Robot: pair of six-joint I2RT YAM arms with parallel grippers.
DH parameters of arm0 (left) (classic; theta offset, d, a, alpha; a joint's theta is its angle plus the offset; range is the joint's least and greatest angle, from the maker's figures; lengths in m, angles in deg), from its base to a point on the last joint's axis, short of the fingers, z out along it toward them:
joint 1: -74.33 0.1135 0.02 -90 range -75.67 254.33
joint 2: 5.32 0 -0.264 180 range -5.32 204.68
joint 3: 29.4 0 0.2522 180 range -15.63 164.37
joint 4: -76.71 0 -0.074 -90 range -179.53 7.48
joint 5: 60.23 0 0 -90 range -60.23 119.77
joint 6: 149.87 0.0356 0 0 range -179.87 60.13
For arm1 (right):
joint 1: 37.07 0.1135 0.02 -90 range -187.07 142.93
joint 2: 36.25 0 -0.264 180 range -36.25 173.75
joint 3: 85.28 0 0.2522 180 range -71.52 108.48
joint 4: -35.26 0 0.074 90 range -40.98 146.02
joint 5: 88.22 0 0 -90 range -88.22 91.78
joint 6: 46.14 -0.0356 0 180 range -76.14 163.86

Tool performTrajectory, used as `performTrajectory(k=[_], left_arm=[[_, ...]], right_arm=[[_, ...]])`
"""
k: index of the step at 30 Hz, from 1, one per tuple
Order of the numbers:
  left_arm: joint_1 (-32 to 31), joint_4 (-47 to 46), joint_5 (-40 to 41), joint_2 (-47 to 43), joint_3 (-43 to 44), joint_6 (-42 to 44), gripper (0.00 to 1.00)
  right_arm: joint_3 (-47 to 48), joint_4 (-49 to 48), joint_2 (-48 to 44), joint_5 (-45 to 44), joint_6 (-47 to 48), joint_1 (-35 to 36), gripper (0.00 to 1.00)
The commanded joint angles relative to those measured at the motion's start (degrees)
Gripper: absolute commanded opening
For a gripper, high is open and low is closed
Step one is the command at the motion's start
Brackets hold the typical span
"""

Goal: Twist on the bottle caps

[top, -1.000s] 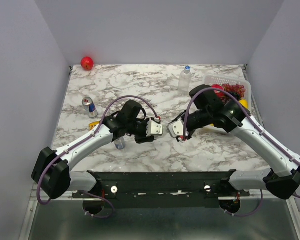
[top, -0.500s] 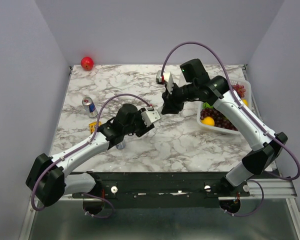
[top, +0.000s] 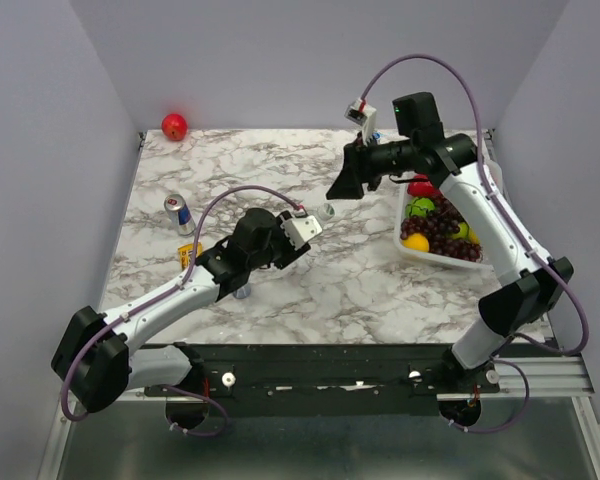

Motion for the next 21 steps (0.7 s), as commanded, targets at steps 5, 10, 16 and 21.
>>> performTrajectory(k=[5,10,16,21], left_arm=[[1.77,9.18,-28.97,-0.2,8.48,-0.01,0.0],[2.12,10.59,-34.25,0.94,11.82,-0.11,0.0],[2.21,9.54,-34.7,1.3,11.3,0.16,0.0],[2.3,8.75,-34.35,1.47,11.12,-0.28,0.0]], right_arm=[[-14.72,-8.01,-15.57,14.03,25.2,-2.03,0.77],[-21.25,-17.17,-19.9,18.61,24.41,-2.03,0.79],[-21.78,-22.44,-18.41,21.6,20.11,-2.03,0.78],[-23.18,-27.26,-18.22,24.59,14.32,-2.03,0.7]])
